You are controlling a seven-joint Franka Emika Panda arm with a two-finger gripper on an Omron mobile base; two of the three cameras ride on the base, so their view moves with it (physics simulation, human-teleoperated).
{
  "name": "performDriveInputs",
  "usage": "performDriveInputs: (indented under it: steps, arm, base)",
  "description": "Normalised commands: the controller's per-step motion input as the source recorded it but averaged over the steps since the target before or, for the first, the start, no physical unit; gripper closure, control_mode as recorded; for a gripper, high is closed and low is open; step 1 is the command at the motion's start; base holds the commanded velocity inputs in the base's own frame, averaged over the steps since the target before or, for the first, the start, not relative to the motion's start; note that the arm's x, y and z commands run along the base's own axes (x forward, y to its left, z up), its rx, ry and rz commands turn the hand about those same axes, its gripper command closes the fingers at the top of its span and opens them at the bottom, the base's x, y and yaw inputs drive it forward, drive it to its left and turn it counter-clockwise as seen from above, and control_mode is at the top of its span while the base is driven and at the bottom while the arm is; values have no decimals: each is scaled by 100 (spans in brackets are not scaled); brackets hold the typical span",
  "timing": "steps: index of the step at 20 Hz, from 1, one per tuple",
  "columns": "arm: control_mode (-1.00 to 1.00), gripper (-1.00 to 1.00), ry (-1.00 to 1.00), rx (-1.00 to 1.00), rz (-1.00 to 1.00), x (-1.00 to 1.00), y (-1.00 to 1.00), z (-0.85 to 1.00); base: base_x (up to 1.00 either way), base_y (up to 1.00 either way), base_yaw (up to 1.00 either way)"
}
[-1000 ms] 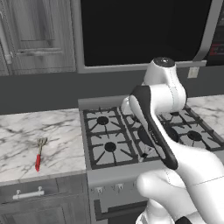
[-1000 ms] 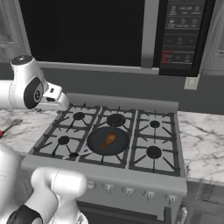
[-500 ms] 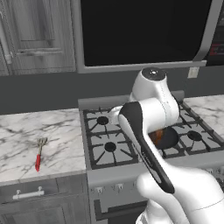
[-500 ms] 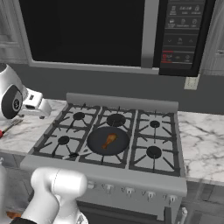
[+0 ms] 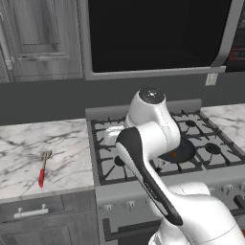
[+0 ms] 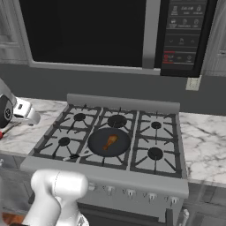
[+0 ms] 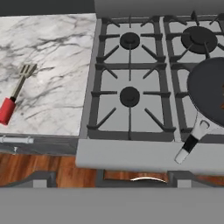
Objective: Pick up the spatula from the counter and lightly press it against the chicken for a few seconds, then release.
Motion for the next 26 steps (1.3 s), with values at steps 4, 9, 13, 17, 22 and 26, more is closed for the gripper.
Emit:
performDriveInputs:
  steps: [4, 9, 13, 17, 22, 26]
  arm:
    - [-100, -100, -5, -2, 0, 0, 35, -3]
    - [-100, -100, -2, -1, -1, 0, 45, -2]
    - [-100, -100, 0, 12, 0, 0, 26, 0]
    - [-100, -100, 2, 22, 0, 1, 18, 0]
    - [-100, -100, 0, 4, 0, 0, 27, -11]
    - [-100, -100, -1, 0, 0, 0, 39, -5]
  base:
    - [0, 0, 0]
    - [0, 0, 0]
    - [0, 0, 0]
    - [0, 0, 0]
    - [0, 0, 0]
    - [0, 0, 0]
